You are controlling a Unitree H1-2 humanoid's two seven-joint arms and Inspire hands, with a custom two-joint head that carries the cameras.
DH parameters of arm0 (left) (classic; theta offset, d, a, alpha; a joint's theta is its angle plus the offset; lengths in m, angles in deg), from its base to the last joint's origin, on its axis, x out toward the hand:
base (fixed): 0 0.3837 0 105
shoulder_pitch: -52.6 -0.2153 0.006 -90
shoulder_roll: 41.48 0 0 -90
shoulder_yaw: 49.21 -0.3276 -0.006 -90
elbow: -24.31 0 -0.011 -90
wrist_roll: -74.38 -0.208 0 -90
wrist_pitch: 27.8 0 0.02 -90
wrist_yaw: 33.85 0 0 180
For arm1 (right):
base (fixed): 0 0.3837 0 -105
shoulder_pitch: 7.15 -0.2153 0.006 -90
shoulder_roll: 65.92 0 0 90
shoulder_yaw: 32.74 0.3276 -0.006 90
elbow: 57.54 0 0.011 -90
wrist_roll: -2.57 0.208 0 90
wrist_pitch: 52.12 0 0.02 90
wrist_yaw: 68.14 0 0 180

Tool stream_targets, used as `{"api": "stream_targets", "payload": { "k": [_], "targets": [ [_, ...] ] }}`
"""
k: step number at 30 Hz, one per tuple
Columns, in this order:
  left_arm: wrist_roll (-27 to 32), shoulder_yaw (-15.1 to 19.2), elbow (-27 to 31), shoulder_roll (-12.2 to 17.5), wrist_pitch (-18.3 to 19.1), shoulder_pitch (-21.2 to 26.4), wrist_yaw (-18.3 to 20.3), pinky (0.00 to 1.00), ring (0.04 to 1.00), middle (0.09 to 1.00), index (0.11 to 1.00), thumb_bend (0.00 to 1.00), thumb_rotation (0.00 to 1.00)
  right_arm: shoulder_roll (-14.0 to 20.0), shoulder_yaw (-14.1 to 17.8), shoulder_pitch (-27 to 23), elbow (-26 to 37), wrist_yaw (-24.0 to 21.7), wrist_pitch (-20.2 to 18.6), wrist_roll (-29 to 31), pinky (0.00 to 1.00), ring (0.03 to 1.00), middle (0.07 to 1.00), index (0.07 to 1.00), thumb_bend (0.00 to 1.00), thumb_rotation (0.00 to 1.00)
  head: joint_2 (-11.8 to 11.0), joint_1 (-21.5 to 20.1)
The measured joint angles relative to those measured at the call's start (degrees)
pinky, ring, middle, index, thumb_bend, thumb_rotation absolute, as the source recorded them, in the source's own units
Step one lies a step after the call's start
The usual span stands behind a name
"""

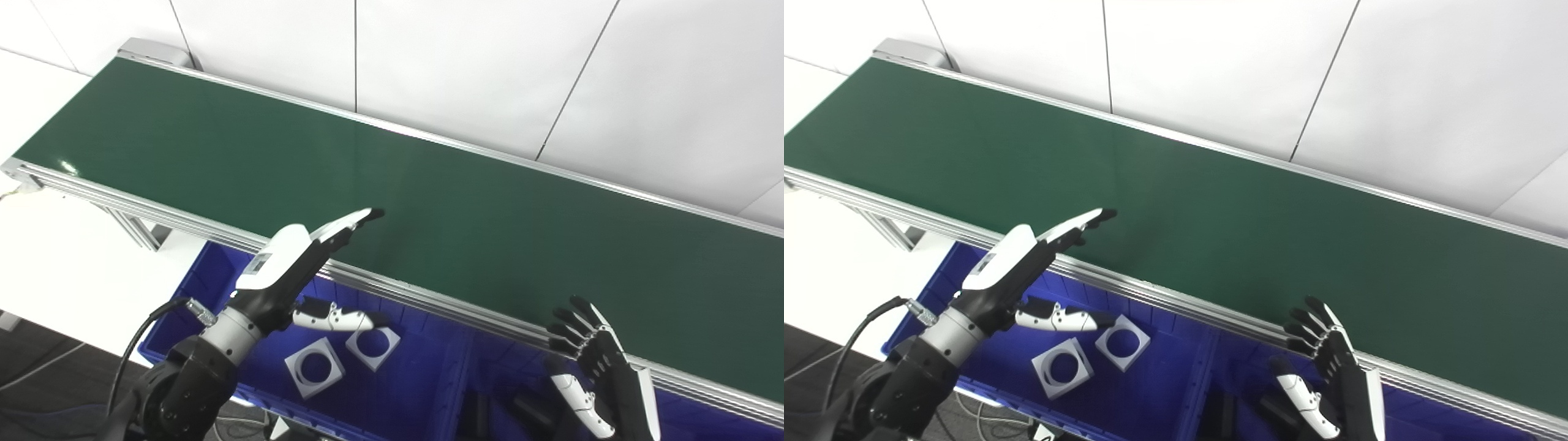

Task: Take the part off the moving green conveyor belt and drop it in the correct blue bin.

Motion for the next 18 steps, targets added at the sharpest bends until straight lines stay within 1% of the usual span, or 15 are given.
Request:
{"api": "stream_targets", "payload": {
  "k": [1, 3, 5, 6, 8, 11, 12, 13, 14, 16, 18],
  "targets": [
    [2.4, -0.4, 0.0, -0.4, 0.0, 0.5, 0.1, 0.81, 0.887, 0.906, 0.887, 0.73, 0.73, 0.0, -0.1, 0.0, -0.2, 0.0, 0.2, 0.0, 0.68, 0.741, 0.795, 0.873, 0.63, 0.50, 0.0, 0.0],
    [5.4, -1.2, -0.3, -1.4, -0.4, 1.4, 0.3, 0.81, 0.882, 0.902, 0.881, 0.78, 0.79, -0.1, -0.2, 0.1, -0.6, 0.0, 0.3, -0.1, 0.68, 0.746, 0.799, 0.876, 0.64, 0.50, -0.4, -1.1],
    [8.0, -2.5, -1.5, -1.9, -1.7, 2.3, 0.6, 0.81, 0.881, 0.902, 0.880, 0.78, 0.80, -0.4, -0.4, 0.4, -0.7, 0.1, 0.3, -0.2, 0.68, 0.749, 0.801, 0.878, 0.64, 0.50, -0.6, -1.7],
    [8.9, -3.1, -2.0, -2.0, -1.9, 2.6, 0.9, 0.82, 0.884, 0.901, 0.879, 0.74, 0.80, -0.5, -0.5, 0.5, -0.7, 0.1, 0.3, -0.2, 0.69, 0.751, 0.802, 0.880, 0.64, 0.51, -0.7, -2.1],
    [10.2, -3.9, -2.9, -2.0, -2.5, 2.8, 1.2, 0.83, 0.889, 0.901, 0.879, 0.71, 0.79, -0.7, -0.6, 0.7, -0.7, 0.1, 0.4, -0.4, 0.69, 0.750, 0.802, 0.880, 0.65, 0.51, -1.1, -3.0],
    [12.9, -4.7, -5.4, -2.3, -4.3, 3.2, 1.2, 0.82, 0.877, 0.891, 0.871, 0.71, 0.78, -0.8, -0.7, 1.2, -0.7, 0.2, 0.4, -1.4, 0.69, 0.750, 0.802, 0.879, 0.66, 0.52, -2.3, -5.2],
    [14.1, -5.0, -6.6, -2.6, -4.9, 3.2, 1.2, 0.81, 0.873, 0.884, 0.863, 0.74, 0.78, -0.9, -0.8, 1.4, -0.7, 0.2, 0.4, -1.6, 0.69, 0.752, 0.803, 0.880, 0.65, 0.51, -2.5, -5.6],
    [15.8, -5.4, -8.2, -3.1, -6.2, 3.3, 1.2, 0.81, 0.872, 0.882, 0.862, 0.74, 0.78, -1.0, -0.9, 1.5, -0.7, 0.2, 0.5, -1.7, 0.69, 0.753, 0.803, 0.880, 0.65, 0.51, -2.5, -5.6],
    [17.3, -5.9, -9.8, -3.6, -6.7, 3.4, 1.3, 0.80, 0.865, 0.873, 0.853, 0.77, 0.79, -1.1, -0.9, 1.7, -0.7, 0.2, 0.6, -1.7, 0.69, 0.752, 0.803, 0.881, 0.65, 0.51, -3.0, -7.4],
    [20.6, -6.3, -13.0, -4.6, -7.6, 3.6, 1.5, 0.80, 0.858, 0.859, 0.841, 0.79, 0.78, -1.2, -1.1, 1.9, -0.8, 0.2, 1.3, -1.8, 0.69, 0.754, 0.804, 0.881, 0.66, 0.50, -3.2, -8.2],
    [24.7, -6.5, -16.6, -5.7, -8.5, 4.0, 2.2, 0.80, 0.848, 0.849, 0.842, 0.82, 0.79, -1.4, -1.4, 2.0, -0.8, 0.2, 1.8, -1.9, 0.69, 0.756, 0.806, 0.882, 0.66, 0.50, -3.5, -10.7]
  ]
}}
